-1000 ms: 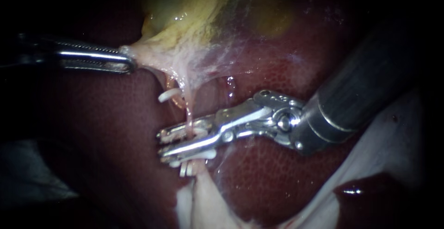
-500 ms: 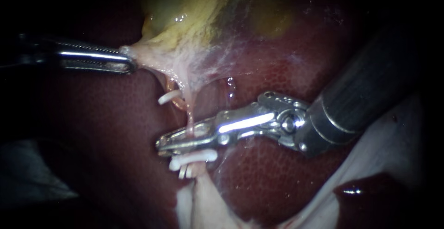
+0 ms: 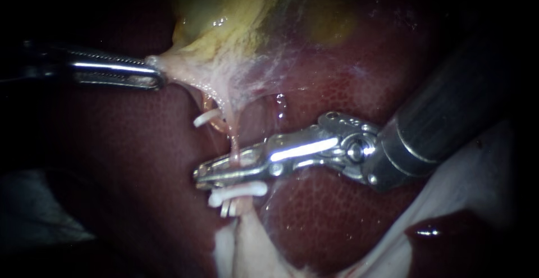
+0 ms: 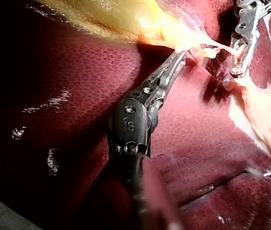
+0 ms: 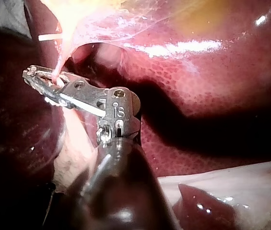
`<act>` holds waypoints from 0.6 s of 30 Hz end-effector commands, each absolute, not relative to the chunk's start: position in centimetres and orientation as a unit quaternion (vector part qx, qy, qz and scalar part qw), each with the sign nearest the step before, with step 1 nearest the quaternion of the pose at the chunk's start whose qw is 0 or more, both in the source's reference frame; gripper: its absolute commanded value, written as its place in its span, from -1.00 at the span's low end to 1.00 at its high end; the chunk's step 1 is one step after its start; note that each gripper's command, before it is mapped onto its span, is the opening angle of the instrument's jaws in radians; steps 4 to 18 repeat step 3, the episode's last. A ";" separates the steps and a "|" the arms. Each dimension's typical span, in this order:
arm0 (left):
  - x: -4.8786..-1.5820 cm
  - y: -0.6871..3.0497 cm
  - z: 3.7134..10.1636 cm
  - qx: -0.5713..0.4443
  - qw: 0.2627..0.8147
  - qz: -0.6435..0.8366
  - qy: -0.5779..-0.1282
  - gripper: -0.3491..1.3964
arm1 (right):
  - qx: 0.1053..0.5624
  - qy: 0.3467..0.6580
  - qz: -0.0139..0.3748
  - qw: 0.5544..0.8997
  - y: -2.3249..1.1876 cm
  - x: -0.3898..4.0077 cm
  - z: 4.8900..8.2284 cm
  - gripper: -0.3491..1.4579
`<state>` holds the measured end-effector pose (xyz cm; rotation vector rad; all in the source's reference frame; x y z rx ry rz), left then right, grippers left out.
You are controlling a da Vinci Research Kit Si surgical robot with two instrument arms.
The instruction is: Clipping second clip right tube
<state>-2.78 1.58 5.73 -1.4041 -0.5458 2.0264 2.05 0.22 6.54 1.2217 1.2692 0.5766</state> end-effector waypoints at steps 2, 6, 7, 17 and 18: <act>-2.78 1.58 5.74 -0.530 0.304 0.765 -0.206 -1.00 | 0.527 0.548 0.248 0.601 0.21 2.06 6.56 -1.00; -2.78 1.59 5.74 -0.529 0.304 0.765 -0.206 -1.00 | 0.526 0.548 0.249 0.601 0.21 2.08 6.56 -1.00; -2.78 1.59 5.74 -0.529 0.304 0.765 -0.206 -1.00 | 0.526 0.548 0.249 0.601 0.21 2.08 6.56 -1.00; -2.78 1.59 5.74 -0.529 0.304 0.765 -0.206 -1.00 | 0.526 0.548 0.249 0.601 0.21 2.08 6.56 -1.00; -2.78 1.59 5.74 -0.529 0.304 0.765 -0.206 -1.00 | 0.526 0.548 0.249 0.601 0.21 2.08 6.56 -1.00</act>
